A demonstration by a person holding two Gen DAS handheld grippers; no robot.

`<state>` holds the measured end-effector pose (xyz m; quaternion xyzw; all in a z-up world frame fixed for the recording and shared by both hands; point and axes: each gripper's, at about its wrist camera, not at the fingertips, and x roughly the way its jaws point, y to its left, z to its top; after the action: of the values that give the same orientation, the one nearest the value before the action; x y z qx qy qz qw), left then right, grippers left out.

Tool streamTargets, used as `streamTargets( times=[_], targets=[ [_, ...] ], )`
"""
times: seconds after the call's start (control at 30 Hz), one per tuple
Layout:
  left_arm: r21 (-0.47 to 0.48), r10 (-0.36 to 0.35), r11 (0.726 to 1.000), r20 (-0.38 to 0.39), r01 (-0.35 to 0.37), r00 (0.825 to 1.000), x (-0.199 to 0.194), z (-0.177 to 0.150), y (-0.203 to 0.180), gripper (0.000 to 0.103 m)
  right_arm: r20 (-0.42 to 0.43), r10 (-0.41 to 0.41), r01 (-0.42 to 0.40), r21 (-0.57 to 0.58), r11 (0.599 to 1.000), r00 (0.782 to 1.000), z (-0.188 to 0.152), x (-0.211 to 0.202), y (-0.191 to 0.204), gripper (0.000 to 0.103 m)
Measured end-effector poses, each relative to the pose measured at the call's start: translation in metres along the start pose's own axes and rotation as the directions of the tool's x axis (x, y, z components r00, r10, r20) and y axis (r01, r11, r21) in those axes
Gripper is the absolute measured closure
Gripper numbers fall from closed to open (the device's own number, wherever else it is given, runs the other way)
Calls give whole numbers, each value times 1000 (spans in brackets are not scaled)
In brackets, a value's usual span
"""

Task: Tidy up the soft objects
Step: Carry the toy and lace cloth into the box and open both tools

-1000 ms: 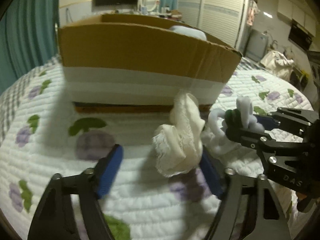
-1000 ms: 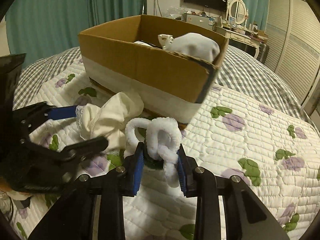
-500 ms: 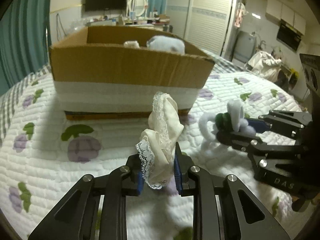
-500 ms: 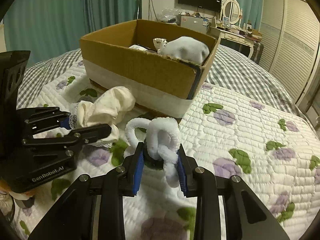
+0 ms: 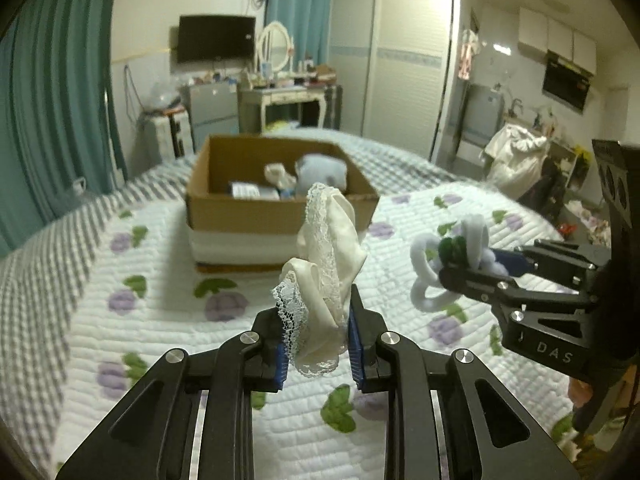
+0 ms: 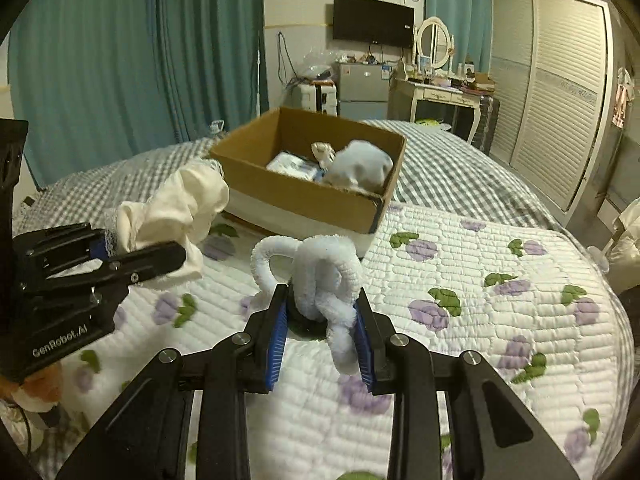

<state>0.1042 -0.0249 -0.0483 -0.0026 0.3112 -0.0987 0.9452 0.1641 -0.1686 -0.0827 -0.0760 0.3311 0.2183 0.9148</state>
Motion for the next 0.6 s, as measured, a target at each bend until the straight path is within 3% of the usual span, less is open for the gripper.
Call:
streamTargets(
  times=[0.33, 0.6],
  targets=[
    [17, 14, 1000, 108, -16, 994, -50, 43, 2, 80, 78, -10, 12, -30, 999, 997, 37, -62, 21, 73],
    [51, 57, 997, 165, -66, 985, -34, 87, 19, 80, 177, -9, 21, -69, 997, 984, 98, -69, 19, 73]
  ],
)
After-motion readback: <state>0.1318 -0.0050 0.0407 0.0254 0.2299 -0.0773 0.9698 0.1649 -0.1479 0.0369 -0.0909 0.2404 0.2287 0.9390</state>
